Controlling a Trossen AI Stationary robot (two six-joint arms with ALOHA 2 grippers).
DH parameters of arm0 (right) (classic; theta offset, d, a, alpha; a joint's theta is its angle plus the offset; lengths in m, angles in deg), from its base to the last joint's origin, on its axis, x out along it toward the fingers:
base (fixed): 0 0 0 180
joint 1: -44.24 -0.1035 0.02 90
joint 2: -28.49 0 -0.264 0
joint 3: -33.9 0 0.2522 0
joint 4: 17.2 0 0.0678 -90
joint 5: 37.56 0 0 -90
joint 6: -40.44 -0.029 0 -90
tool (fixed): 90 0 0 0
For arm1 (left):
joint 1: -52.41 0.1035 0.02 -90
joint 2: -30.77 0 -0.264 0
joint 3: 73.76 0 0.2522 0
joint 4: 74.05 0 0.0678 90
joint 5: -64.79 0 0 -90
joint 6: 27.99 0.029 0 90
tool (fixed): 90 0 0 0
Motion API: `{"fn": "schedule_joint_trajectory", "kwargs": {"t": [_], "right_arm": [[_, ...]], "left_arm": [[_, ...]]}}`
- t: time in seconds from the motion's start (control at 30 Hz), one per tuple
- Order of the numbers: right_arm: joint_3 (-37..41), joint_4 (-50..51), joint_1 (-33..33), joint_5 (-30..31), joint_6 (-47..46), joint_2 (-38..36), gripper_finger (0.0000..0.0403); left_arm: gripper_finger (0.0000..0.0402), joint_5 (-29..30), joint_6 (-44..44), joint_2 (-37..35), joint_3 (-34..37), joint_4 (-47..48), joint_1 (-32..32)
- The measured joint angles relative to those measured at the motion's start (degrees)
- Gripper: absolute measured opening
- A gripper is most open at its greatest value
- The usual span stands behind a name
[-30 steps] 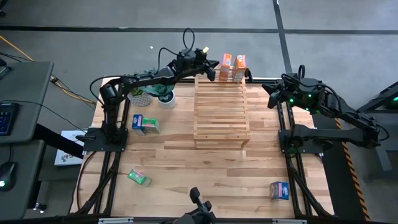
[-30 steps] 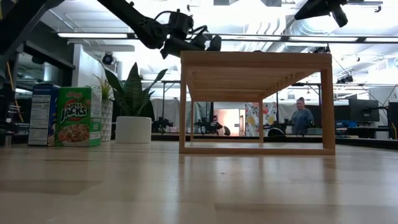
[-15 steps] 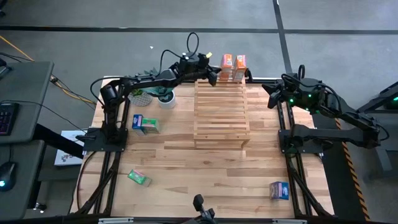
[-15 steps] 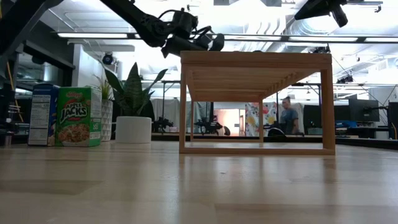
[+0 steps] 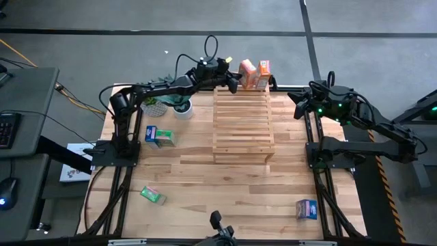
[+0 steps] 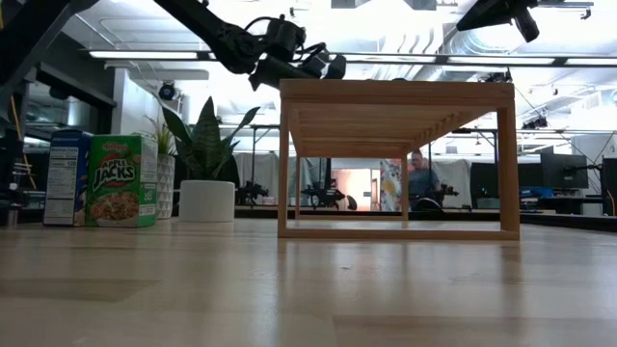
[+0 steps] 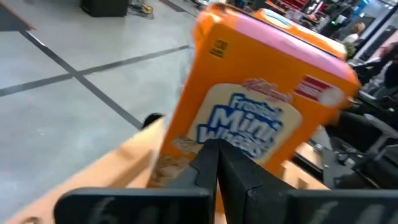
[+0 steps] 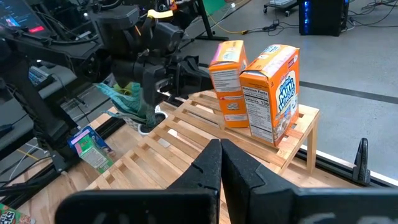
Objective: Stack cereal on shelf
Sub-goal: Move the orange cereal box beside the other orange cereal box on the shelf
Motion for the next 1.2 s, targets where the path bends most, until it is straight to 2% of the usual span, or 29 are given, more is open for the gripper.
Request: {"fn": "schedule_joint_trajectory", "kwargs": {"t": [0.73,0.9,1.2], "right_arm": [[0.0,0.0,0.0,0.0,-0.4,0.0,0.0],[0.0,0.0,0.0,0.0,-0.4,0.0,0.0],[0.0,0.0,0.0,0.0,-0.5,0.0,0.0]], "left_arm": [[0.0,0.1,3.8,0.0,0.0,-3.3,1.1],[0.0,2.5,5.6,0.0,0.0,-3.9,1.1],[0.0,2.8,7.7,0.0,0.0,-5.0,1.1]]}}
